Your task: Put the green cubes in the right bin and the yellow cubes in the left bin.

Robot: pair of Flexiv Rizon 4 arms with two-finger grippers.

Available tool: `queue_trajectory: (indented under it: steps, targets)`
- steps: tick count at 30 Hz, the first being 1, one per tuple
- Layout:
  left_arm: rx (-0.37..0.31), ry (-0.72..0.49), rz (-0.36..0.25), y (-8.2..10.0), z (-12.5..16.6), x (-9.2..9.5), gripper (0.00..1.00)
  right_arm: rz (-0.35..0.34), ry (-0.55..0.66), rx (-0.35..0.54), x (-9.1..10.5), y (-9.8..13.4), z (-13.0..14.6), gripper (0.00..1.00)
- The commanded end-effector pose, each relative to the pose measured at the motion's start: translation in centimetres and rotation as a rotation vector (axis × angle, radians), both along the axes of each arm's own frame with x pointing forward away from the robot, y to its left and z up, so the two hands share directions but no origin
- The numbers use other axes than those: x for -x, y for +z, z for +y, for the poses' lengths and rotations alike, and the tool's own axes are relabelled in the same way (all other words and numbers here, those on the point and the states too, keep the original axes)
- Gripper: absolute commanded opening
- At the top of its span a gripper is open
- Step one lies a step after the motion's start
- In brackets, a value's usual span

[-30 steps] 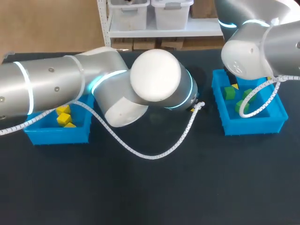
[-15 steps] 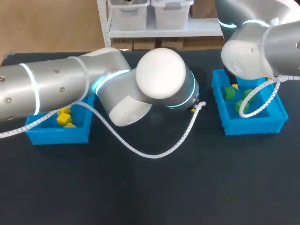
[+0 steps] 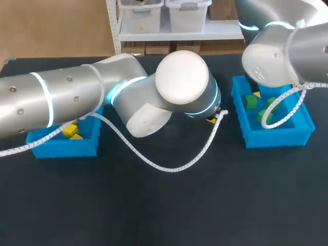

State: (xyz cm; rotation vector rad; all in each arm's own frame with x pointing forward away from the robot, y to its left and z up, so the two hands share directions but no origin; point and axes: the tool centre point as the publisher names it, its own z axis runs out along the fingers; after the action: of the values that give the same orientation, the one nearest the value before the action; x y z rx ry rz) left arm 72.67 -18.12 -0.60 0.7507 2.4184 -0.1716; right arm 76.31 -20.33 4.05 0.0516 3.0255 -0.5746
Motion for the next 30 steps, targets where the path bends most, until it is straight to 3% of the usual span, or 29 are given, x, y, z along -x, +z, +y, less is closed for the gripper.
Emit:
queue_trajectory:
  steps: [1, 3, 4, 19, 25, 30]
  targets:
    - [-0.002, -0.009, 0.012, -0.5, -0.7, -0.5, 0.45, -0.003, 0.001, -0.002, 0.2, 0.0, -0.1, 1.00]
    - [-0.003, -0.010, 0.015, -0.6, -0.8, -0.4, 0.06, -0.003, 0.001, -0.002, 0.2, 0.0, -0.1, 1.00]
    - [-0.004, -0.010, 0.017, -0.7, -0.8, -0.4, 0.00, -0.003, 0.001, -0.002, 0.2, 0.0, -0.1, 1.00]
    - [-0.024, -0.004, 0.023, 0.0, 0.3, 0.2, 0.00, -0.003, 0.001, -0.002, 0.2, 0.0, -0.1, 1.00]
    - [-0.044, -0.003, 0.038, 2.8, 1.9, 1.1, 0.00, -0.003, 0.001, -0.002, 0.2, 0.0, -0.1, 1.00]
    - [-0.062, 0.004, 0.023, 6.4, 4.5, 2.7, 0.00, -0.003, 0.001, -0.002, 0.2, 0.0, -0.1, 1.00]
